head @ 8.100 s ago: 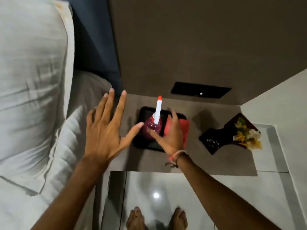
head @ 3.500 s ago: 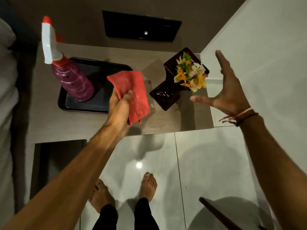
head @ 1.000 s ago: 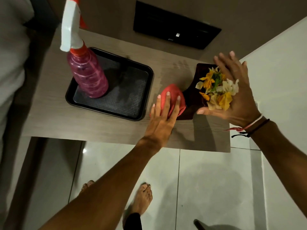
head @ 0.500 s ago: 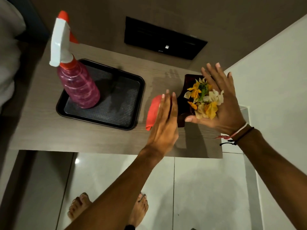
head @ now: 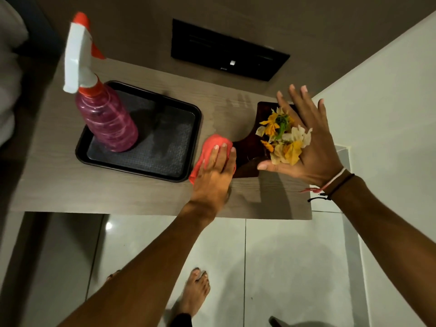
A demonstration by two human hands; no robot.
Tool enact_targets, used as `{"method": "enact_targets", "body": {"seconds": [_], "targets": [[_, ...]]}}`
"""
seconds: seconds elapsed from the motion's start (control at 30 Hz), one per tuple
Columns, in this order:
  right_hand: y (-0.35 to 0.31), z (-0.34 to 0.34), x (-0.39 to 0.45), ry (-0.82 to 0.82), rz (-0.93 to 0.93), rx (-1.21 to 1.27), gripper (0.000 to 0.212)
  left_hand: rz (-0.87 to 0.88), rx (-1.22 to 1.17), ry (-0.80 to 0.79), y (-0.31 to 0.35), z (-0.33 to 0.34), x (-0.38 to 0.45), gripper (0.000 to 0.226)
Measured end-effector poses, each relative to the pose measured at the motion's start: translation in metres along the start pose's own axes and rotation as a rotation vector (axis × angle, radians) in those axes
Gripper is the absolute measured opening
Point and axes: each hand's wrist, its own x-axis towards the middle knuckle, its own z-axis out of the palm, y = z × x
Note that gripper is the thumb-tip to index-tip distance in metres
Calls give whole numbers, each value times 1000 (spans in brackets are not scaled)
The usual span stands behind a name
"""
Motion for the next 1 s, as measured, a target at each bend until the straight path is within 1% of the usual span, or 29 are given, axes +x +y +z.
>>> {"method": "enact_targets", "body": {"seconds": [0.03, 0.1, 0.13, 0.17, 0.2, 0.23, 0.27, 0.3, 0.33, 0.4, 0.43, 0.5, 0.57, 0.6, 0.63, 0.67, 0.73, 0.77, 0.8, 0.83, 0.93, 1.0], "targets": [[0, 0, 0, 2, 7, -1, 132, 8, 31, -57, -2, -7, -4, 87], [1, -2, -1, -9, 9, -2, 131, -4, -60, -108, -5, -18, -14, 86], [1, -2, -5, -2, 22, 11, 131, -25, -182, -74, -5, -21, -20, 87], [0, -1, -5, -10, 21, 6, 131, -42, -342, 4, -8, -27, -24, 88], [7, 16, -11, -54, -7, 4, 131, -89, -537, 67, -5, -12, -30, 89], [8, 22, -13, -73, -12, 2, 131, -135, -673, 148, -4, -11, -32, 92], [9, 23, -15, -75, -7, 6, 131, -173, -771, 239, -2, -12, -30, 96], [9, 22, -16, -66, 3, 13, 130, -215, -849, 297, 4, -14, -26, 101], [10, 20, -15, -47, -1, 19, 130, -223, -913, 336, 12, -15, -19, 104], [10, 19, -9, -19, -11, 31, 129, -179, -1046, 315, 29, -18, -1, 107], [8, 18, -5, -6, -9, 37, 129, -122, -1069, 303, 40, -17, 5, 107], [6, 16, -2, 35, 0, 51, 129, -57, -1013, 372, 59, -8, 8, 103], [5, 13, -1, 64, -3, 70, 128, -73, -948, 484, 73, 5, 3, 98], [5, 11, 0, 71, -7, 80, 128, -87, -955, 502, 77, 12, -1, 90], [5, 10, 0, 76, -7, 87, 127, -90, -955, 490, 80, 20, -6, 78], [6, 10, 0, 82, -6, 90, 126, -99, -931, 457, 82, 26, -11, 77], [6, 8, -1, 85, -11, 88, 126, -117, -797, 336, 78, 39, -17, 82], [6, 7, -1, 82, -14, 88, 127, -131, -738, 284, 73, 42, -19, 91], [7, 7, -1, 85, -16, 84, 127, -134, -707, 256, 69, 41, -20, 98], [7, 8, -1, 90, -16, 79, 127, -124, -717, 257, 67, 38, -23, 100], [8, 8, -2, 84, -10, 79, 127, -65, -829, 393, 81, 26, -33, 84], [7, 8, -2, 93, -11, 96, 128, -62, -873, 463, 100, 25, -35, 81]]}}
